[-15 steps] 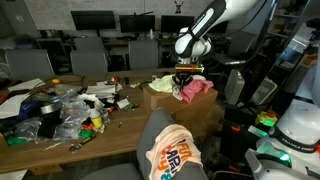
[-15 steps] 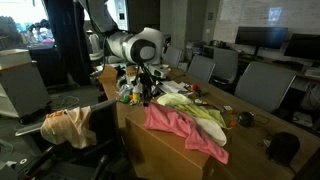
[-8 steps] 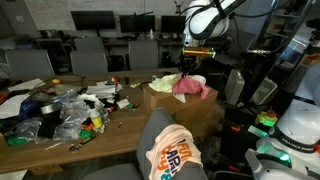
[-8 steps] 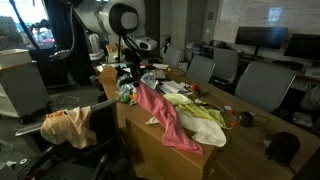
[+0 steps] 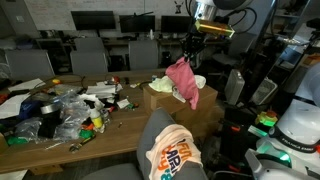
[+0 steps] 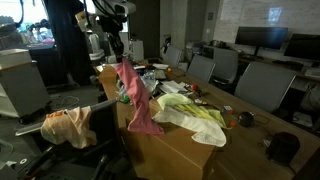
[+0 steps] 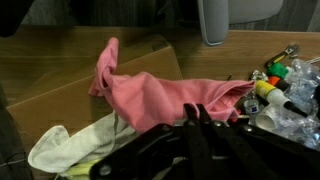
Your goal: Remove all the clothes from the top of the box and hang them on the chair
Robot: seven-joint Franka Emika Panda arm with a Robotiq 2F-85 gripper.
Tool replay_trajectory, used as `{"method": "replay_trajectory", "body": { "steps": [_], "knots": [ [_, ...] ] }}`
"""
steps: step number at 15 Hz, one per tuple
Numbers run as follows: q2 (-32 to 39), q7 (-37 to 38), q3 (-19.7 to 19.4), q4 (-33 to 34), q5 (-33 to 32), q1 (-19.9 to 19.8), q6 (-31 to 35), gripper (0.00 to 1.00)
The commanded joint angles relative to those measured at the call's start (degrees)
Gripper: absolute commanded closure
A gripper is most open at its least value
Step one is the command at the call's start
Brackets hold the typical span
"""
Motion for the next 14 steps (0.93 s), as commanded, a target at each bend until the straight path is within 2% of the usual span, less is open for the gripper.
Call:
{"method": "replay_trajectory", "body": {
  "steps": [1, 6, 14],
  "knots": [
    [-8.4, -0.2, 3.3, -2.3, -0.1, -1.2, -2.4, 0.99],
    [-16.2, -3.1, 6.1, -3.0, 1.1, 0.5, -7.4, 0.99],
    [-23.1, -8.4, 9.9, -3.6, 2.1, 3.2, -14.7, 0.99]
  ]
}}
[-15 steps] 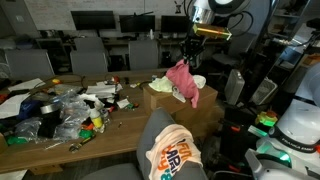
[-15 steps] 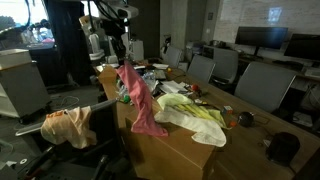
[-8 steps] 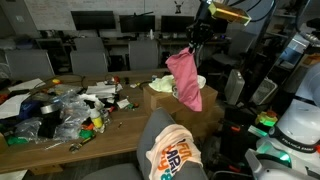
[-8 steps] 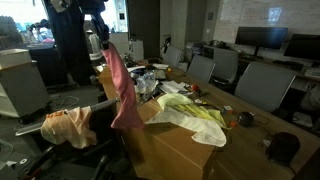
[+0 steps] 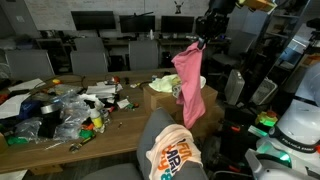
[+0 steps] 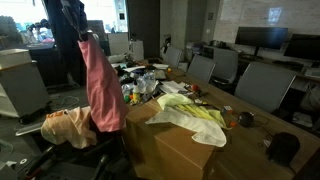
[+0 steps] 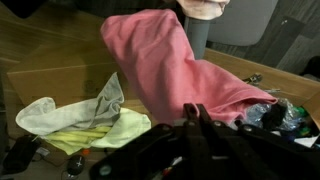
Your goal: Remove all the clothes from the top of the box and hang them on the chair
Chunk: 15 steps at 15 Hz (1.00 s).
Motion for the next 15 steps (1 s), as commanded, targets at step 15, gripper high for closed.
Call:
{"method": "replay_trajectory", "body": {
  "steps": [15],
  "knots": [
    [14.3, -14.7, 12.1, 9.0, -1.8, 11.0, -8.0, 0.99]
  ]
}}
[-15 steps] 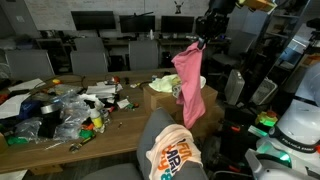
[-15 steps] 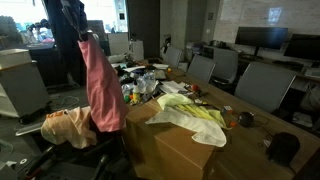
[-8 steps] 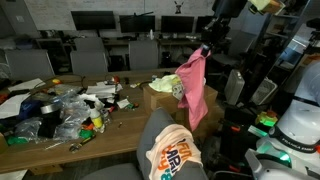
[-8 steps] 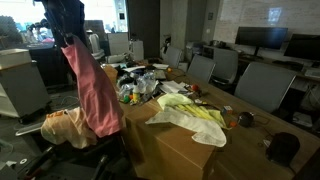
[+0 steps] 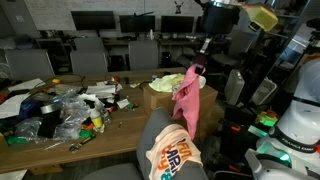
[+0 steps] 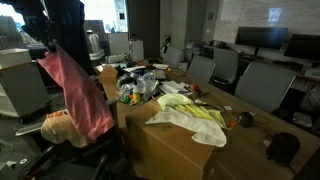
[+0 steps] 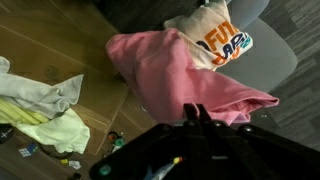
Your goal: Remove all the clothes from the top of the box and hang them on the chair
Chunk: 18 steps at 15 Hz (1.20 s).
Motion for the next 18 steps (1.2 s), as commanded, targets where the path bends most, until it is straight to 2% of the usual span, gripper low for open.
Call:
{"method": "replay_trajectory", "body": {
  "steps": [1, 7, 12, 18],
  "knots": [
    [9.8, -2.6, 2.9, 8.3, -2.8, 1.8, -3.9, 0.99],
    [23.0, -5.9, 6.0, 19.1, -9.5, 4.6, -9.7, 0.99],
    [31.3, -9.2, 5.4, 26.2, -12.6, 6.9, -12.3, 0.99],
    [36.1, -11.9, 4.1, 30.5, -12.2, 8.2, -14.2, 0.99]
  ]
}}
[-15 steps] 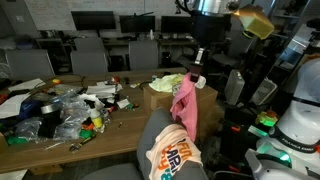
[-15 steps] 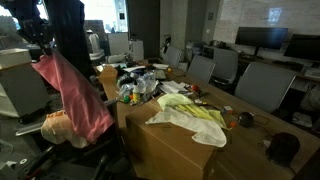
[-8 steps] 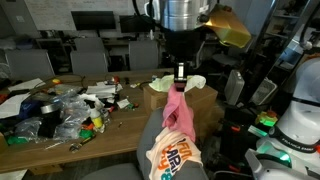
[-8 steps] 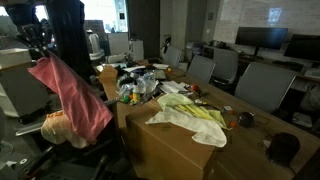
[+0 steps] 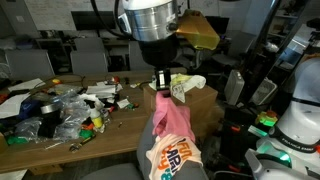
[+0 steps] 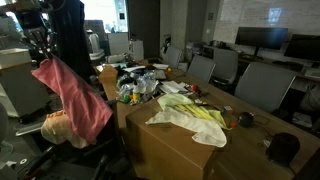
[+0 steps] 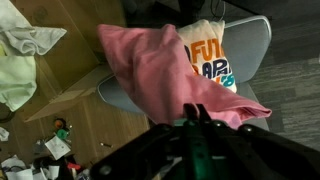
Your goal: Remove all the clothes from the top of the box and hang them on the chair
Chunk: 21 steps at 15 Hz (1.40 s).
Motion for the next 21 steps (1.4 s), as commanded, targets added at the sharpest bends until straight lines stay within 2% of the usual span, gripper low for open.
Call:
{"method": "replay_trajectory", "body": {
  "steps": [1, 12, 13, 15, 21],
  "knots": [
    [3.0, -2.2, -1.5, 4.6, -0.5, 1.6, -3.0, 0.99],
    [3.8, -4.3, -3.1, 7.1, 0.0, 1.8, -4.1, 0.98],
    [3.8, -4.3, -3.2, 7.2, 0.2, 1.8, -4.3, 0.7],
    [3.7, -4.3, -3.4, 7.4, 0.3, 1.7, -4.5, 0.63],
    [3.0, -4.8, -4.0, 7.1, 1.2, 1.5, -4.0, 0.16]
  ]
}}
